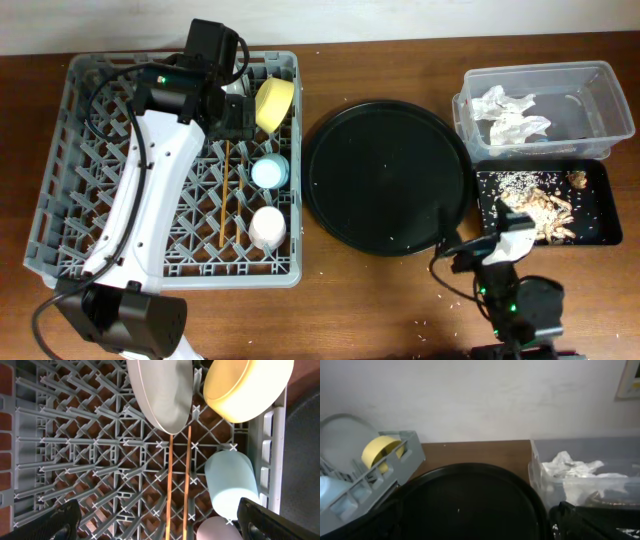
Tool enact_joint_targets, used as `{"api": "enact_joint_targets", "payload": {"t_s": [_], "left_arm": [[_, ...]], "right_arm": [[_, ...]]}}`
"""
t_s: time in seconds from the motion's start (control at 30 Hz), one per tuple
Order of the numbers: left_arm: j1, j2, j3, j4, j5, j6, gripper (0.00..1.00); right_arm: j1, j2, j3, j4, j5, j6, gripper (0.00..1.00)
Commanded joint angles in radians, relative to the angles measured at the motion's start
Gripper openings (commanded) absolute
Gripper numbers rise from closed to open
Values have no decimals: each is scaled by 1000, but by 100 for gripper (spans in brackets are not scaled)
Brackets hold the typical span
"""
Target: Sort waste into correct bins and load items into the dishwasher rack
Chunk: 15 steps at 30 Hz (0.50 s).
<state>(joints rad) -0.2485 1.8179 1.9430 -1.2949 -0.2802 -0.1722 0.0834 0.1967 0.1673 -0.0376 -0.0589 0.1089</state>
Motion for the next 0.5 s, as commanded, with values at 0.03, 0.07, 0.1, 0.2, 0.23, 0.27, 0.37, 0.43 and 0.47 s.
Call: {"api": "enact_joint_targets", "payload": {"t_s": [0.03,0.07,0.1,0.2,0.23,0.27,0.37,0.43,0.47], "left_arm": [[2,0,12,2,3,9,100],[2,0,12,2,3,9,100],[2,0,12,2,3,9,100],[2,0,12,1,4,9,100],[2,0,12,-1,3,9,100],[2,0,12,-1,3,9,100],[2,0,12,-1,3,9,100],[2,0,12,-1,3,9,100],[2,0,12,-1,3,9,100]], "right_arm": [[10,-116,-91,13,-12,3,98],[10,-139,-110,13,-12,3,99],[10,-157,-123,13,-12,3,99],[10,-193,-162,-3,-13,3,99],[10,-193,-162,-18,-12,3,98],[10,-193,-162,-37,-11,3,99],[10,-193,-162,-37,11,3,99],[10,-190,-162,-37,10,3,99],[10,-190,-162,-37,10,3,98]]}}
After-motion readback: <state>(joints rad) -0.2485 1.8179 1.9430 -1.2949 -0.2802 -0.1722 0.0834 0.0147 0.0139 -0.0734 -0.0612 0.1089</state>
